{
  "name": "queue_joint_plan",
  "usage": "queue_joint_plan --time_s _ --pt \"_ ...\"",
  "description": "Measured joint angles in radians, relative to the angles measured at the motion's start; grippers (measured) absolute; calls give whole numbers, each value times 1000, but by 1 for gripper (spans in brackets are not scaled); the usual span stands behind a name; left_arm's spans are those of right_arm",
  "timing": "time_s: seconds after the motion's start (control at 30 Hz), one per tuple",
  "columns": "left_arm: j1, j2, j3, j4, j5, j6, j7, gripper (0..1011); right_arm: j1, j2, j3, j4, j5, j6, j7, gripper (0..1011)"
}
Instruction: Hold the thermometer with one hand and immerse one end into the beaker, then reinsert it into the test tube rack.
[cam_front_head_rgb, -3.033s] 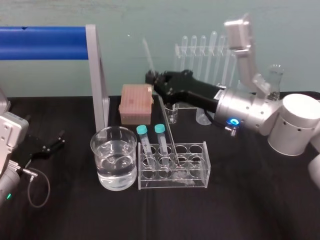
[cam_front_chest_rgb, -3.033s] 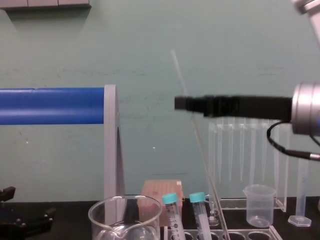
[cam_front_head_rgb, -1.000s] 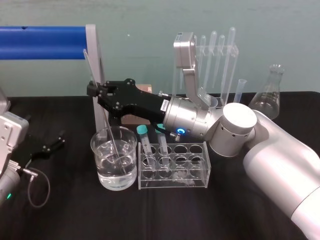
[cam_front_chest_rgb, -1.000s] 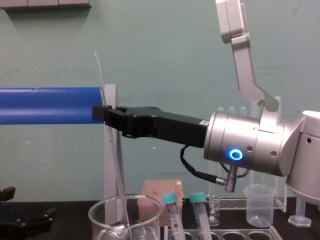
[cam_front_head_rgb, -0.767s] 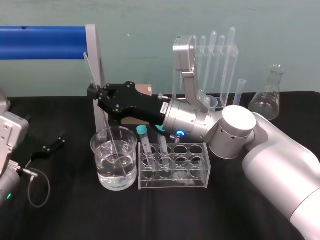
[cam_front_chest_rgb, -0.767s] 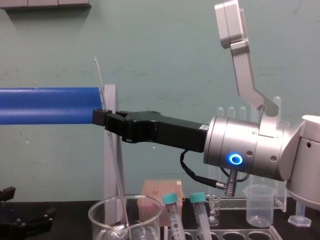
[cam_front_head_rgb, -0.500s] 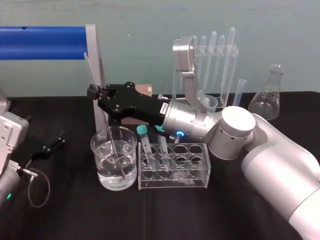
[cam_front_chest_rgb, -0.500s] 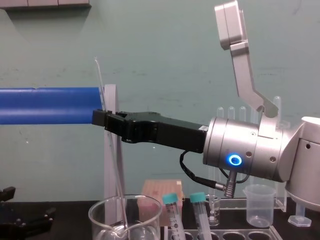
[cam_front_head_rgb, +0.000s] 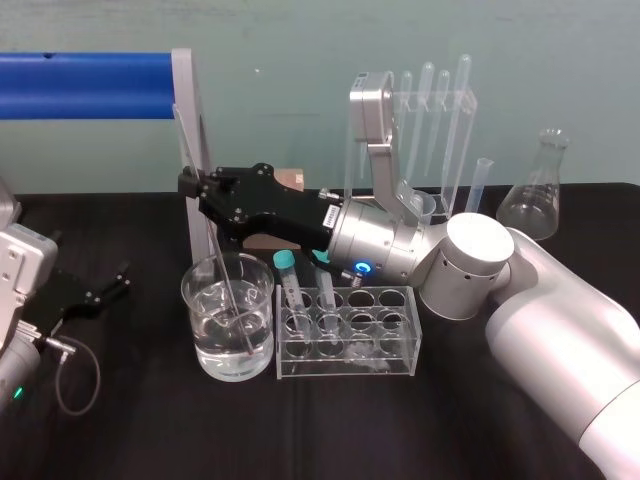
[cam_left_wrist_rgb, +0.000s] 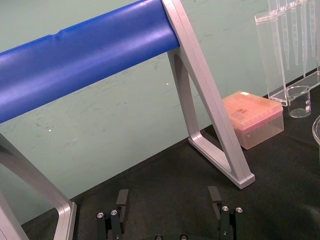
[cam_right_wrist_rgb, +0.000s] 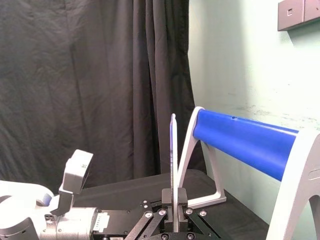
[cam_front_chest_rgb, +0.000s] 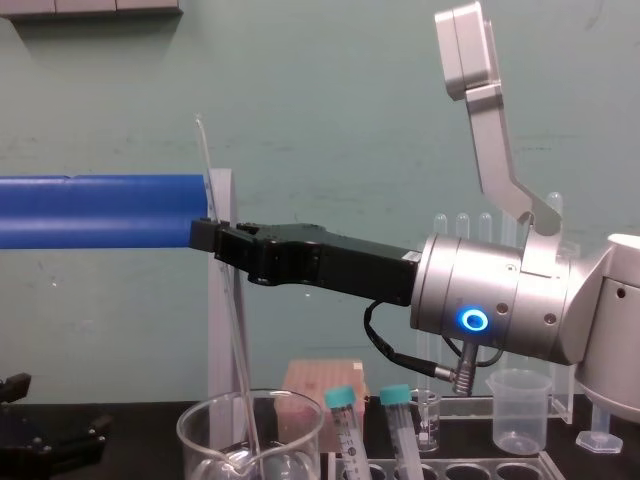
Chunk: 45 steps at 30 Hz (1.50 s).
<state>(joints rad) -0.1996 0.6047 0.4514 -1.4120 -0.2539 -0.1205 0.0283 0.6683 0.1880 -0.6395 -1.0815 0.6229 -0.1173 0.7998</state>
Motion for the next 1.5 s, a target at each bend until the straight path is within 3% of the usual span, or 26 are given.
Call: queue_joint_plan --time_s 1.5 --pt "0 0 0 0 0 0 0 1008 -3 3 2 1 -7 11 -2 56"
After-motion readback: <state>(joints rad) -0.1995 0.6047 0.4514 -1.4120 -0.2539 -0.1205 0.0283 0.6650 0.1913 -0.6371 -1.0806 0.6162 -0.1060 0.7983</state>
